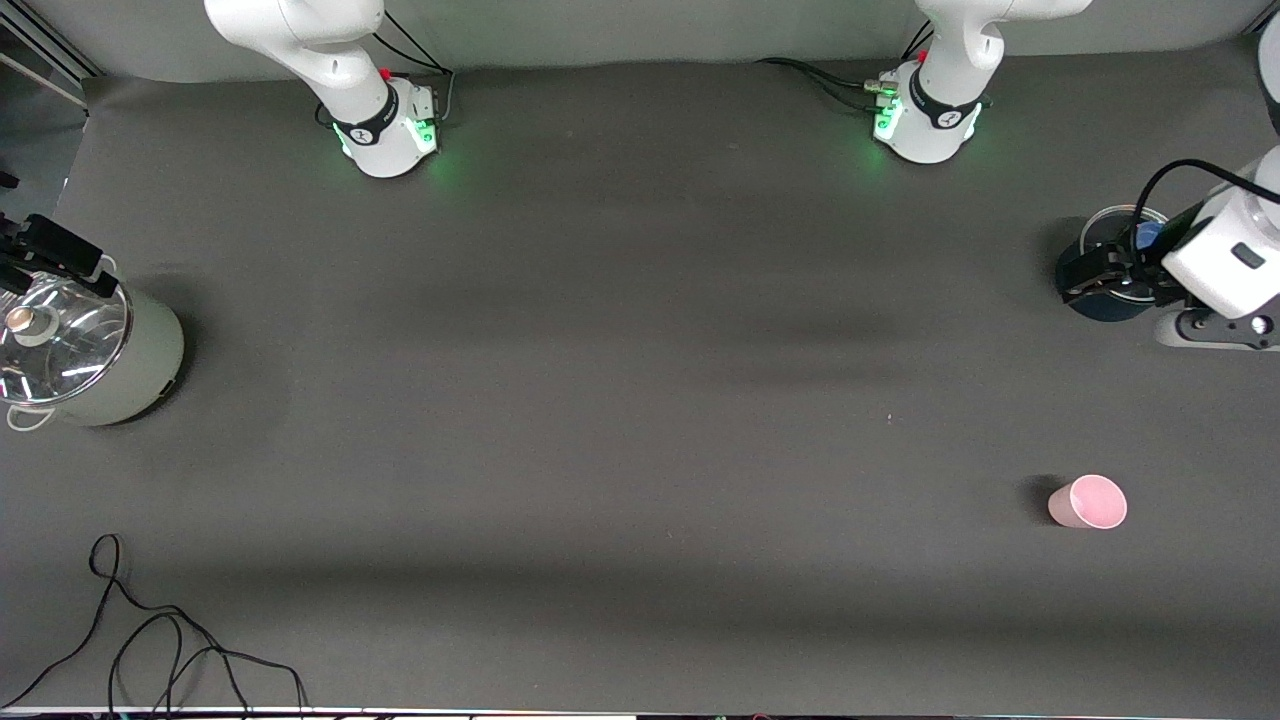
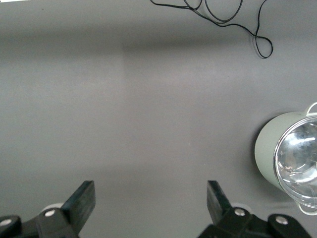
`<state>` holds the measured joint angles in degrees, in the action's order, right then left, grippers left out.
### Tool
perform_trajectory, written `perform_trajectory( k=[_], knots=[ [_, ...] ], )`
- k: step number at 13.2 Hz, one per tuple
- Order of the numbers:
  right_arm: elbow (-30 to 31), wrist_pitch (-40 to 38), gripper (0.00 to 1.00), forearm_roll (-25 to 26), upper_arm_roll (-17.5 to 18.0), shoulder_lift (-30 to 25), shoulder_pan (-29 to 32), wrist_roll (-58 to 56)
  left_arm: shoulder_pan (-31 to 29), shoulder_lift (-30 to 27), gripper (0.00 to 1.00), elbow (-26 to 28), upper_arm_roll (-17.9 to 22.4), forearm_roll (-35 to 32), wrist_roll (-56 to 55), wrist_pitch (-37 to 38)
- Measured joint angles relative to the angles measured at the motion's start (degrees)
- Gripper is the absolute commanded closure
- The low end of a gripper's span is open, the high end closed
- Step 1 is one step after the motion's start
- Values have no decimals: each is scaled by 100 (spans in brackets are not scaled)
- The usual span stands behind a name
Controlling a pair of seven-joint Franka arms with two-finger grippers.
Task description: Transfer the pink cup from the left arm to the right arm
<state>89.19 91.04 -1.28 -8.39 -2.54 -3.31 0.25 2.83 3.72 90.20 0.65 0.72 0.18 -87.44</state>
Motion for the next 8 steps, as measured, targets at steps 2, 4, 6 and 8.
perform_trajectory(
  k=[2,4,6,8],
  knots=[
    [-2,4,0,0,0,0,-2,0,-236,66,0,1,8,90,75,-17],
    [-2,5,0,0,0,0,-4,0,-435,157,0,1,14,115,454,-127],
    [-3,6,0,0,0,0,-4,0,-693,257,0,0,21,134,1024,-282],
    [-3,6,0,0,0,0,-4,0,-1060,399,0,1,29,264,1988,-542]
  ],
)
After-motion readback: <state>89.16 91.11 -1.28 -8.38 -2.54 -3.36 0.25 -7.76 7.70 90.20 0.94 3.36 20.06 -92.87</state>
